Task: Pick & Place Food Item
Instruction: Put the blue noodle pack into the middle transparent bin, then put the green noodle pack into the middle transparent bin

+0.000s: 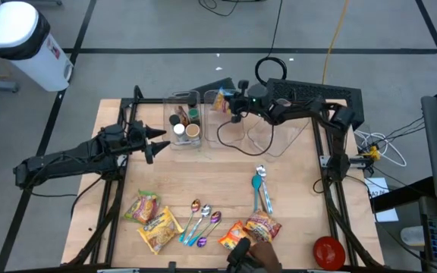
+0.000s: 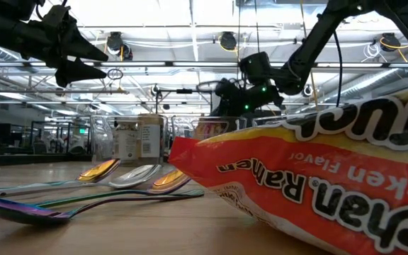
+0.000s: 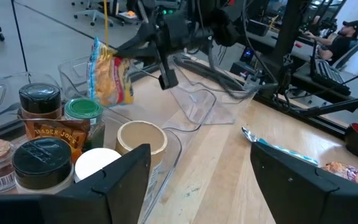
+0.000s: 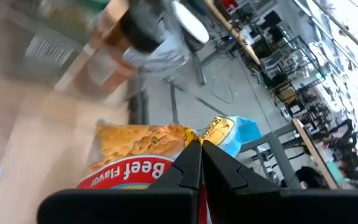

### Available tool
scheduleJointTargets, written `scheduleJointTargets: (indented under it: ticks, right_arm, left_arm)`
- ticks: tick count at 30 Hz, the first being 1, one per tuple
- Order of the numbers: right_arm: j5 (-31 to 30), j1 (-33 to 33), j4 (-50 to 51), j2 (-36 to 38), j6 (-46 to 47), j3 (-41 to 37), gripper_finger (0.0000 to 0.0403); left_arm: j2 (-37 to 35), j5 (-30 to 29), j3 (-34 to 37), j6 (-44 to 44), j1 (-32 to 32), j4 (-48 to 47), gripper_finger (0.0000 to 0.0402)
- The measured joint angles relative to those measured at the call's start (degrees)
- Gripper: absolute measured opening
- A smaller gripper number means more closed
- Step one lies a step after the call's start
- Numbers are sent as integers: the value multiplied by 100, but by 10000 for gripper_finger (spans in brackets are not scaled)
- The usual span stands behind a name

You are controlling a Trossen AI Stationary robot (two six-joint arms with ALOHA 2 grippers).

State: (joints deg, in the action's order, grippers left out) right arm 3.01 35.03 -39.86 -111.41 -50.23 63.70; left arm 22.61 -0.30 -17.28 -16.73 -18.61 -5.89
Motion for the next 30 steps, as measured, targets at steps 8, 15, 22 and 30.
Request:
scheduleJointTargets:
  ticks: [8,15,22,30]
  right_arm:
    - [4,-53,-134,-18,-643,-2,34]
    - [1,-59,-459,-14,-449,-2,129]
    - [-884,-451,-640,333,-73,-2,192]
    - [-3462,-1817,1058,1667,1351,-2,205]
  left_arm:
    - [-1,-2,0,0,0,0,292]
    - [0,-4,0,0,0,0,276]
    - [-1,-7,0,0,0,0,281]
    - [0,-15,0,-1,0,0,296]
